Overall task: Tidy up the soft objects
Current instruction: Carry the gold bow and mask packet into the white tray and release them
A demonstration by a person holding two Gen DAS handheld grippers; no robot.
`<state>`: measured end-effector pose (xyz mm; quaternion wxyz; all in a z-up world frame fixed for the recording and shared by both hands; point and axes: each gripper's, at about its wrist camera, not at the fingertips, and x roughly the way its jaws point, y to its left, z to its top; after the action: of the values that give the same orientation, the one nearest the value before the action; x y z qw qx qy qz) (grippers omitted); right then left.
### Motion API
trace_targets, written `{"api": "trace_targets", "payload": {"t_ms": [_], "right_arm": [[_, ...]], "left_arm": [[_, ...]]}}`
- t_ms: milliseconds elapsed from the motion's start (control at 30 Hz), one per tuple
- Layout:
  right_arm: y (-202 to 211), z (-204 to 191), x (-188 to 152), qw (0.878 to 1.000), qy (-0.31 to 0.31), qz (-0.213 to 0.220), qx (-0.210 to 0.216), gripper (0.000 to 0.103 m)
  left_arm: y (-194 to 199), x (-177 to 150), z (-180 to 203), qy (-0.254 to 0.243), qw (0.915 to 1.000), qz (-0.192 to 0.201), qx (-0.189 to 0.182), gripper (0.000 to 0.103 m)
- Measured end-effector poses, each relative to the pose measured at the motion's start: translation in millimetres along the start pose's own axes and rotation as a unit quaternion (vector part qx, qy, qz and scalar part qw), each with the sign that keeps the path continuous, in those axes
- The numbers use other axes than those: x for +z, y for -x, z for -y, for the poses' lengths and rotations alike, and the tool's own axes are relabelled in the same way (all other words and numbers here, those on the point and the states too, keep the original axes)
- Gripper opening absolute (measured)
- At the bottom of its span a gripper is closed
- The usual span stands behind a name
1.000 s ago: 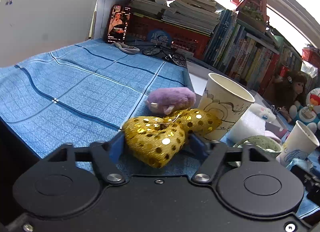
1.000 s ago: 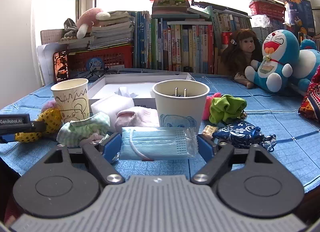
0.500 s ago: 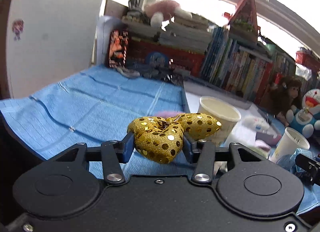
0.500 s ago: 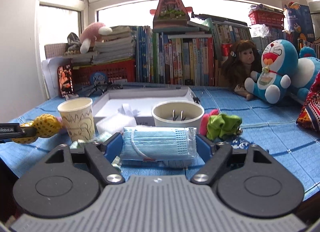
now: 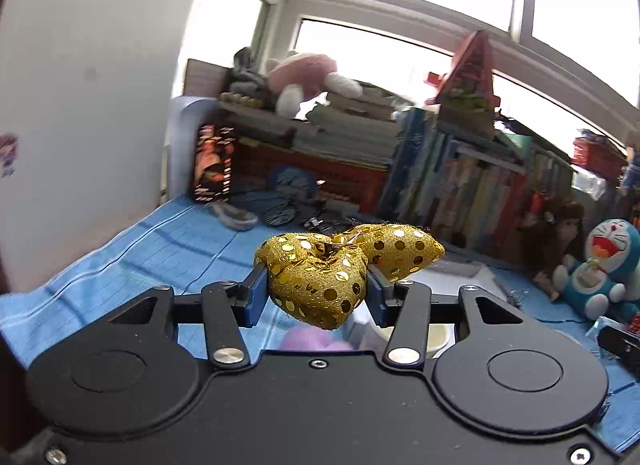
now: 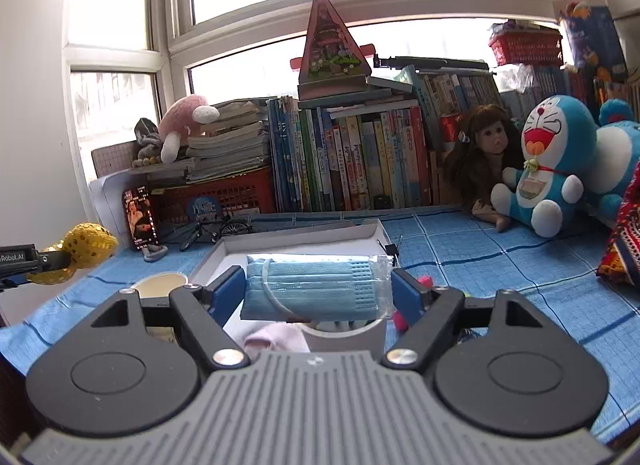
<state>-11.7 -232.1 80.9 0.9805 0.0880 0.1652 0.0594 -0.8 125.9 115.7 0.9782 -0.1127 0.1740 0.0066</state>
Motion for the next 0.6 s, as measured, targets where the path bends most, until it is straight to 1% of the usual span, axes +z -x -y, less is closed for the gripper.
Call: {"api": "trace_targets", "payload": {"t_ms": [233,433,500,600], "right_arm": [[-19.2,14.1,41.6,1.000,-0.004,-0.003,0.009,0.079],[-49.7,25.4,79.5,0.999,-0.013,-0.032,0.010,0.079],[-62.4,27.2,89.0,0.999,-0.010,-0.048,0.011,0.079],[-83.3,30.9,100.0,0.997,-0.009,-0.081,0.010,0.079]], "left_arm": [[-27.4,40.7,26.7,-0.021,0.9984,-0.023,-0.046,0.047],[-57.8,72.1,56.4,-0.053,0.9952,-0.052,-0.064,0.047],[-72.2,79.6,68.0,-0.067,0.9929,-0.071,-0.068,0.047],[-100.6,88.5,81.5,-0.070,0.9881,-0.117,-0.072,0.047]]}}
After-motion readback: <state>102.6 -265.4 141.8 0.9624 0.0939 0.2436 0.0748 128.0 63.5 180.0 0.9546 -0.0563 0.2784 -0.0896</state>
